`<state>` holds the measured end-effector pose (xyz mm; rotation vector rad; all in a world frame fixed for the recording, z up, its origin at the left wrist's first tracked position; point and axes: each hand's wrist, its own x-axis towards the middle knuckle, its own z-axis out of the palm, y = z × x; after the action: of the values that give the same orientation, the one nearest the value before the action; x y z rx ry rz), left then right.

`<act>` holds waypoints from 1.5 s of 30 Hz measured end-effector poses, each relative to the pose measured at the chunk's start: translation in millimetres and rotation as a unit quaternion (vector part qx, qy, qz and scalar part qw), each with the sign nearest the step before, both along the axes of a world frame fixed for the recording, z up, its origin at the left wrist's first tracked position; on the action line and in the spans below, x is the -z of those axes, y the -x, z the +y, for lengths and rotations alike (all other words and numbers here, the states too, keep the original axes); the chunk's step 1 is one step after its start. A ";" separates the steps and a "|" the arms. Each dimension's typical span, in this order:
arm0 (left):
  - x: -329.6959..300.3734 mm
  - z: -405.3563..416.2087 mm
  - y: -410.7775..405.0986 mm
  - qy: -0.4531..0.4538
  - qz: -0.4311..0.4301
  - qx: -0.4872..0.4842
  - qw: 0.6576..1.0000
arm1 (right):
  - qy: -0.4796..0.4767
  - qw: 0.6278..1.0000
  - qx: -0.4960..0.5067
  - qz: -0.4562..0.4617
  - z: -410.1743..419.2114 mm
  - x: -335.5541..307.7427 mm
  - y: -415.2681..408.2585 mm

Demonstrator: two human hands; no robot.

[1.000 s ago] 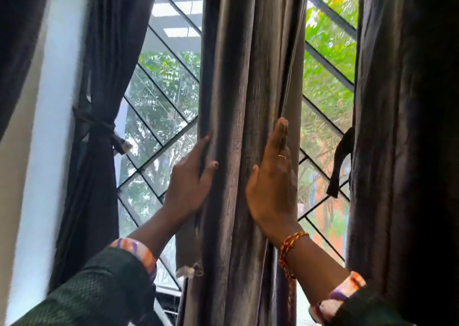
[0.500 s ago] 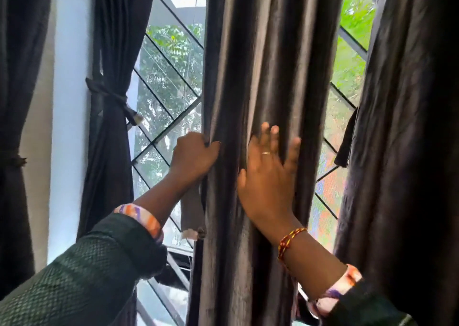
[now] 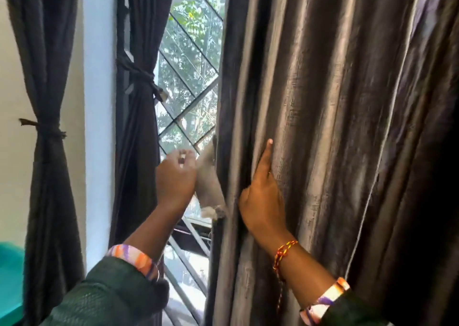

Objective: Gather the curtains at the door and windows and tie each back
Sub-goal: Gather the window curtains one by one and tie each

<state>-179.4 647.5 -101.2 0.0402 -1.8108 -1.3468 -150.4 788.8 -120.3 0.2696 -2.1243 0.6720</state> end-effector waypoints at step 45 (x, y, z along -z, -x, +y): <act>123.0 60.3 -26.6 0.196 0.096 0.183 0.959 | -0.071 0.956 -0.052 -0.281 12.9 146.1 -20.3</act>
<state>-152.7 707.8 -224.2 -0.6439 -1.9426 -1.1582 -130.2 801.7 -266.4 0.2938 -2.7258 0.7176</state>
